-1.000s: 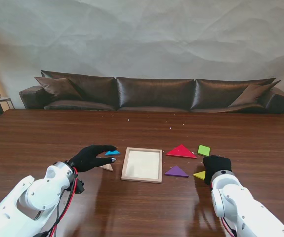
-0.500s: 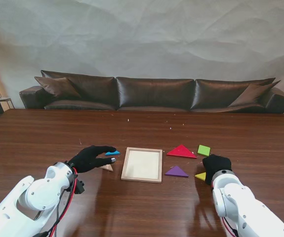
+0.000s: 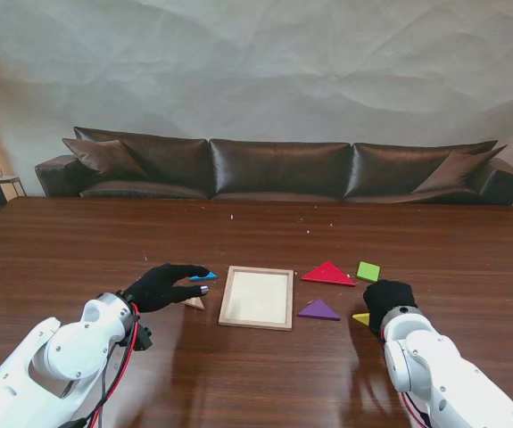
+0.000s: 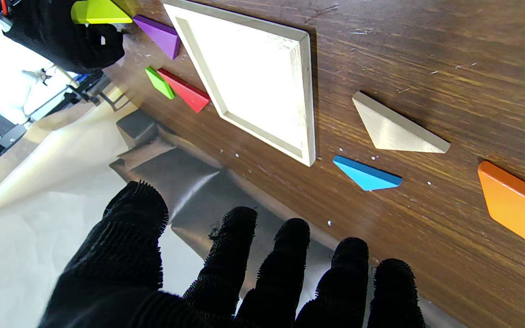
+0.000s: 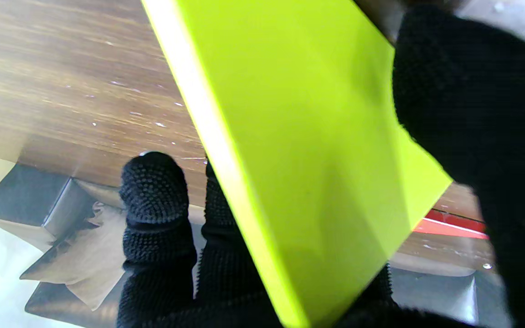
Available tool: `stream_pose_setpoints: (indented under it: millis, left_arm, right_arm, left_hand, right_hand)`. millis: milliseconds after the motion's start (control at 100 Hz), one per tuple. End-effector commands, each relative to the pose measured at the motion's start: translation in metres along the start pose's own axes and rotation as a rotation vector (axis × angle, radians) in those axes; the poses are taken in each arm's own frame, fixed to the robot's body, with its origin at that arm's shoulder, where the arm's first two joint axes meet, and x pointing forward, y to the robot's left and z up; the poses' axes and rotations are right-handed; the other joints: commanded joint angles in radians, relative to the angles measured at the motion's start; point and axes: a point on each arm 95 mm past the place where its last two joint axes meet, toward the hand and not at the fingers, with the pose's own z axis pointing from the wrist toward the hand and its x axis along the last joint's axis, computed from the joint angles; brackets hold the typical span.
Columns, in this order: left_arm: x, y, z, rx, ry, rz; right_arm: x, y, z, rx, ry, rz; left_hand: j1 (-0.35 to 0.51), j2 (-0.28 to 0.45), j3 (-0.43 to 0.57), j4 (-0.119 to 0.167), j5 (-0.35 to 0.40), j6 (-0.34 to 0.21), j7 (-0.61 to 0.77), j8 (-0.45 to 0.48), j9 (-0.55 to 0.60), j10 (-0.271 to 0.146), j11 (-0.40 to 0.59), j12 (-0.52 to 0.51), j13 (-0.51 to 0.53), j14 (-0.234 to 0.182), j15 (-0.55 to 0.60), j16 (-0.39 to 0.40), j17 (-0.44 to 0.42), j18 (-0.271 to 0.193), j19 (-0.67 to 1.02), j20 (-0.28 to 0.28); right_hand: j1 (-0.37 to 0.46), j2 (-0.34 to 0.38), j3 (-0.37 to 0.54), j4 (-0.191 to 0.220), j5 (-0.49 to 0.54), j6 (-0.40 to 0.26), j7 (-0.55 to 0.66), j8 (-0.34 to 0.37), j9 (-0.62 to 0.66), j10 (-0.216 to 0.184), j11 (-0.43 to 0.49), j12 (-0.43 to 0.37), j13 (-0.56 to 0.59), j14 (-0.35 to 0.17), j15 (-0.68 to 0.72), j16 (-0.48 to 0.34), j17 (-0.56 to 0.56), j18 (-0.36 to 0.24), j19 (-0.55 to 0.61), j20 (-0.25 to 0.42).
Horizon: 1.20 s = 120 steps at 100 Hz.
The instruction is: Assemble the tangram pieces into a square
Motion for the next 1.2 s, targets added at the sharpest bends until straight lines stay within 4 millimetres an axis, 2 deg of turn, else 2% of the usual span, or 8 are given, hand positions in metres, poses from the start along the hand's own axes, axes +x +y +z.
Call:
stream_pose_setpoints:
  millis: [0,20,90,200,310,600,970,1190]
  left_arm:
    - [0.002,0.002,0.000,-0.021,0.002,-0.005]
    - [0.002,0.002,0.000,-0.021,0.001,-0.005]
    - [0.002,0.002,0.000,-0.022,0.001,-0.007]
    - [0.002,0.002,0.000,-0.023,0.000,-0.007]
    - [0.002,0.002,0.000,-0.025,-0.003,-0.007]
    - [0.002,0.001,-0.001,-0.015,-0.004,-0.009]
    - [0.002,0.001,0.000,-0.018,-0.010,-0.007]
    - [0.001,0.001,0.000,-0.021,-0.011,-0.007]
  right_arm:
    - [0.005,-0.027,-0.005,0.081,0.018,0.006]
    - [0.005,-0.027,-0.005,0.080,0.019,0.009]
    - [0.004,-0.027,-0.004,0.075,0.019,0.027]
    - [0.001,-0.026,-0.004,0.055,0.020,0.056]
    - [-0.001,-0.025,-0.003,0.035,0.024,0.070]
    - [-0.005,-0.008,-0.004,0.003,0.065,0.053]
    - [-0.004,0.040,-0.002,-0.053,0.171,0.025]
    - [0.020,0.078,-0.001,-0.115,0.282,0.047]
  left_hand:
    - [0.018,0.035,-0.027,0.044,0.014,0.004,0.004,0.007,0.022,0.004,0.001,0.009,0.011,0.006,0.002,0.010,-0.018,-0.028,-0.024,0.006]
    - [0.017,0.035,-0.028,0.043,0.014,0.003,0.004,0.008,0.022,0.003,0.001,0.009,0.011,0.006,0.002,0.010,-0.017,-0.028,-0.023,0.006]
    - [0.018,0.035,-0.029,0.044,0.019,0.003,0.006,0.009,0.024,0.006,0.001,0.009,0.013,0.009,0.003,0.010,-0.017,-0.027,-0.023,0.007]
    - [0.018,0.036,-0.029,0.044,0.019,0.002,0.006,0.011,0.026,0.005,0.002,0.009,0.014,0.008,0.004,0.011,-0.016,-0.026,-0.023,0.006]
    - [0.019,0.035,-0.029,0.044,0.022,0.005,0.007,0.012,0.026,0.006,0.002,0.009,0.016,0.009,0.004,0.011,-0.016,-0.026,-0.023,0.006]
    - [0.019,0.035,-0.030,0.044,0.019,0.004,0.005,0.013,0.026,0.007,0.001,0.010,0.014,0.009,0.004,0.011,-0.015,-0.025,-0.023,0.007]
    - [0.019,0.037,-0.031,0.044,0.017,0.003,0.004,0.014,0.025,0.005,0.001,0.010,0.014,0.007,0.004,0.011,-0.015,-0.025,-0.022,0.007]
    - [0.019,0.037,-0.032,0.044,0.015,0.004,0.003,0.014,0.023,0.007,0.001,0.010,0.014,0.007,0.004,0.012,-0.016,-0.025,-0.023,0.007]
  right_hand:
    - [0.056,0.045,0.030,0.016,0.039,-0.011,0.039,0.012,0.128,-0.155,0.018,-0.009,0.055,-0.028,0.059,0.039,0.132,-0.022,0.061,0.043]
    - [0.066,0.053,0.027,0.009,0.040,-0.008,0.033,0.008,0.144,-0.163,0.023,-0.008,0.058,-0.034,0.082,0.049,0.143,-0.029,0.065,0.044]
    - [0.139,0.096,0.010,-0.123,0.058,0.003,-0.013,-0.028,0.218,-0.201,0.063,-0.002,0.056,-0.042,0.194,0.033,0.185,-0.046,0.069,0.042]
    - [0.239,0.141,-0.001,-0.169,0.079,0.015,-0.056,-0.224,0.340,-0.240,0.101,0.009,0.049,-0.068,0.337,0.007,0.248,-0.083,0.070,0.034]
    - [0.282,0.151,0.007,-0.160,0.110,0.020,-0.065,-0.292,0.407,-0.257,0.161,0.077,0.052,-0.107,0.416,0.028,0.306,-0.126,0.067,0.023]
    - [0.293,0.226,0.029,-0.140,0.065,0.046,-0.008,-0.281,0.377,-0.262,0.222,0.173,0.053,-0.139,0.481,0.084,0.333,-0.231,0.071,0.034]
    - [0.312,0.276,0.040,-0.120,0.036,0.062,0.004,-0.246,0.345,-0.264,0.242,0.214,0.056,-0.159,0.501,0.136,0.334,-0.269,0.069,0.040]
    - [0.313,0.277,0.035,-0.120,0.036,0.063,0.004,-0.245,0.339,-0.259,0.245,0.220,0.055,-0.156,0.497,0.139,0.333,-0.263,0.066,0.040]
